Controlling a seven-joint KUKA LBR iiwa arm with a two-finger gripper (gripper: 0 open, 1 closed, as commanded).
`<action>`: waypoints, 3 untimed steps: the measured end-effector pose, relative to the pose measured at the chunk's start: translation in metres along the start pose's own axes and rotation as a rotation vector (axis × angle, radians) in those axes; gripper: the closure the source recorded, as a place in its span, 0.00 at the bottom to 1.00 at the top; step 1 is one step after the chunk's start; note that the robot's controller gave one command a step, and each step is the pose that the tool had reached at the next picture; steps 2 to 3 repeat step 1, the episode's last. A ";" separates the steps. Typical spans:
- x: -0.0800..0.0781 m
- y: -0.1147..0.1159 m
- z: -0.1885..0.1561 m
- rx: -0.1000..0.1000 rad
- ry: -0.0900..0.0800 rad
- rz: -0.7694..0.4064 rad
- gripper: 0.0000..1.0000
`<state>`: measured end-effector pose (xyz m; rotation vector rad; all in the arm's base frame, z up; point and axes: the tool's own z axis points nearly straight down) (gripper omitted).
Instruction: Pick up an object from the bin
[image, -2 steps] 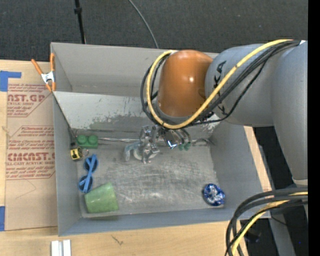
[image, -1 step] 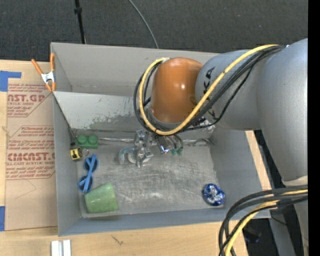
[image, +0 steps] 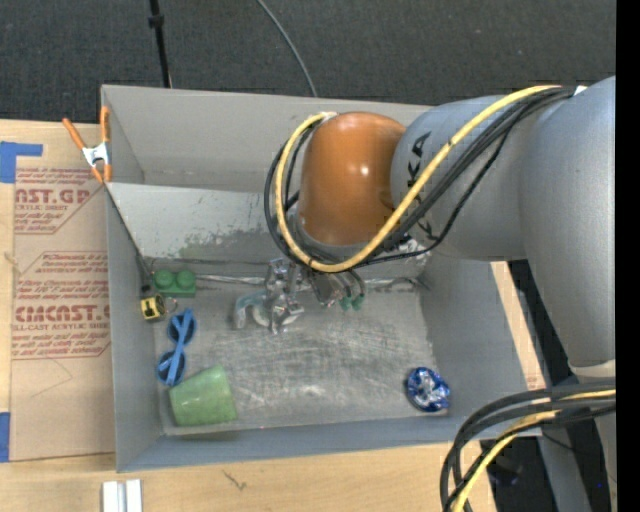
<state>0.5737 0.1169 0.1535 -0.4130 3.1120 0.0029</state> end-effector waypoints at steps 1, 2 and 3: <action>-0.002 0.003 -0.064 0.002 -0.007 -0.017 1.00; -0.002 0.003 -0.064 0.002 -0.007 -0.017 1.00; -0.002 0.003 -0.064 0.002 -0.007 -0.017 1.00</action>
Offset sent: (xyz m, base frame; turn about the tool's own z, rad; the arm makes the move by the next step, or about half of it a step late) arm -0.0005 0.0026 0.0598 -0.0177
